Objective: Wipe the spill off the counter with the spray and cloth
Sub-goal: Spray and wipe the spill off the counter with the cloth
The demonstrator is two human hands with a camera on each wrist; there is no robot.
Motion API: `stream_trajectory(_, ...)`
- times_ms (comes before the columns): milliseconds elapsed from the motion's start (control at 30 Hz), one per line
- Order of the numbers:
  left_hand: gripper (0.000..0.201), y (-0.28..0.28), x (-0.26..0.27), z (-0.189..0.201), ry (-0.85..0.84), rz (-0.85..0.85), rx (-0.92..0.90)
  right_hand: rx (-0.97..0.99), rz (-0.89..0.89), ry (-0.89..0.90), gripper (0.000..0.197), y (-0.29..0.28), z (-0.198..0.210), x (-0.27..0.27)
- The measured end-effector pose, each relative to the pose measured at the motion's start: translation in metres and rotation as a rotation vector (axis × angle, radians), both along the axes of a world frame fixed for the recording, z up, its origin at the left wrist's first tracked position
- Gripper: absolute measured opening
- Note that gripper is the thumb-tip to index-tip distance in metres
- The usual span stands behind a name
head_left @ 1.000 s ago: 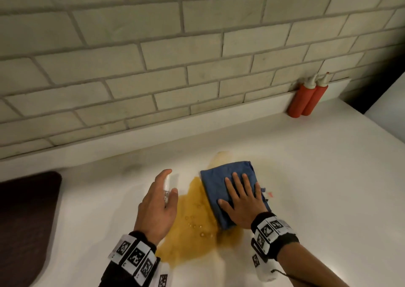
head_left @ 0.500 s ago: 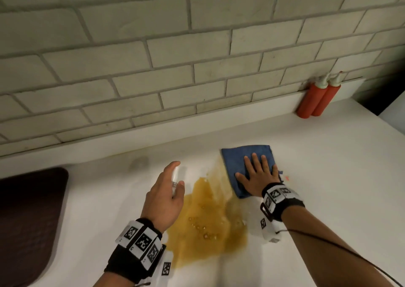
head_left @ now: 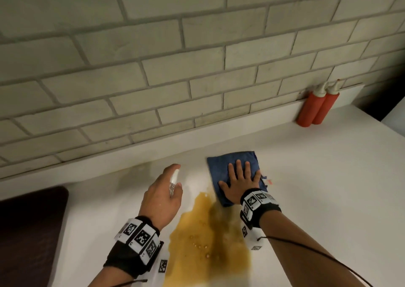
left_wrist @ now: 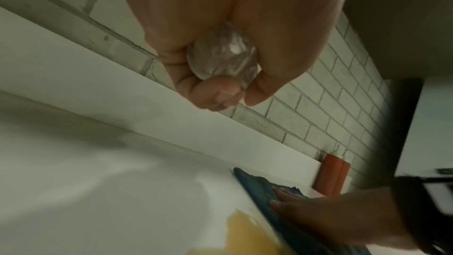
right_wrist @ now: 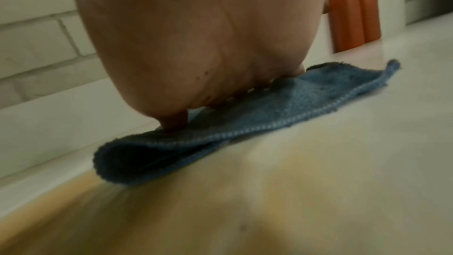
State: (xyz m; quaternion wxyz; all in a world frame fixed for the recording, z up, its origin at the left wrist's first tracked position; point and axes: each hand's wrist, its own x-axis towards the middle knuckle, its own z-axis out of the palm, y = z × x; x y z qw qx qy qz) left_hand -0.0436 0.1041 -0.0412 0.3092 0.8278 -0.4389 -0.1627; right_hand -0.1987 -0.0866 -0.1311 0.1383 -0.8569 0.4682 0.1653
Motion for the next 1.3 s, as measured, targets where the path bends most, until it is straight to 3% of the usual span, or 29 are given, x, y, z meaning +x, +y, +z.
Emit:
stream_trajectory(133, 0.048, -0.008, 0.021, 0.003, -0.015, 0.057, 0.023, -0.038, 0.193, -0.033, 0.081, 0.033, -0.008, 0.000)
stream_trajectory(200, 0.048, -0.010, 0.028, 0.002, -0.014, 0.069, 0.042, -0.037, 0.260, -0.039, 0.093, 0.038, -0.011, -0.005)
stream_trajectory(267, 0.047, -0.011, 0.029, 0.001, -0.007, 0.057, 0.050, -0.030, 0.241, -0.051, 0.096, 0.027, -0.012, -0.002)
stream_trajectory(433, 0.048, -0.004, 0.028, -0.004, -0.002, 0.042, 0.063, -0.004, 0.139, -0.042, 0.081, -0.002, -0.011, 0.034)
stream_trajectory(667, 0.047, -0.003, 0.050, -0.002, -0.009, 0.077, 0.105, -0.008, 0.141, -0.034, 0.080, 0.002, -0.003, 0.094)
stream_trajectory(933, 0.050, 0.001, 0.058, -0.007, -0.016, 0.083, 0.124, -0.093, 0.500, -0.128, 0.080, 0.053, -0.013, 0.094)
stream_trajectory(1000, 0.050, 0.006, 0.061, -0.007, -0.022, 0.092, 0.133, -0.091, 0.472, -0.137, 0.085, 0.039, -0.014, 0.091)
stream_trajectory(1167, 0.046, 0.016, 0.068, -0.003, -0.026, 0.109, 0.134, -0.040, 0.203, -0.074, 0.081, -0.003, -0.003, 0.099)
stream_trajectory(1300, 0.047, 0.013, 0.064, -0.005, -0.011, 0.117, 0.134, -0.038, 0.253, -0.087, 0.079, 0.027, -0.003, 0.098)
